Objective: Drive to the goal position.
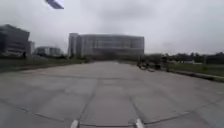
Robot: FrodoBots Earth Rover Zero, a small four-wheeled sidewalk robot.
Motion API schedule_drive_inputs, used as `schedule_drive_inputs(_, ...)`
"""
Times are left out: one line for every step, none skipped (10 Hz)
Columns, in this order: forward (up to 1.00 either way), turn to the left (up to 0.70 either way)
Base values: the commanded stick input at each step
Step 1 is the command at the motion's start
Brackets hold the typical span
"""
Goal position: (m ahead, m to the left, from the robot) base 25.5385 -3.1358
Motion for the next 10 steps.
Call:
schedule_drive_inputs(0.0, 0.0)
schedule_drive_inputs(0.0, 0.0)
schedule_drive_inputs(0.0, 0.0)
schedule_drive_inputs(0.0, 0.0)
schedule_drive_inputs(0.0, 0.0)
schedule_drive_inputs(0.0, 0.0)
schedule_drive_inputs(0.11, 0.0)
schedule_drive_inputs(0.7, 0.0)
schedule_drive_inputs(0.7, 0.0)
schedule_drive_inputs(0.7, 0.0)
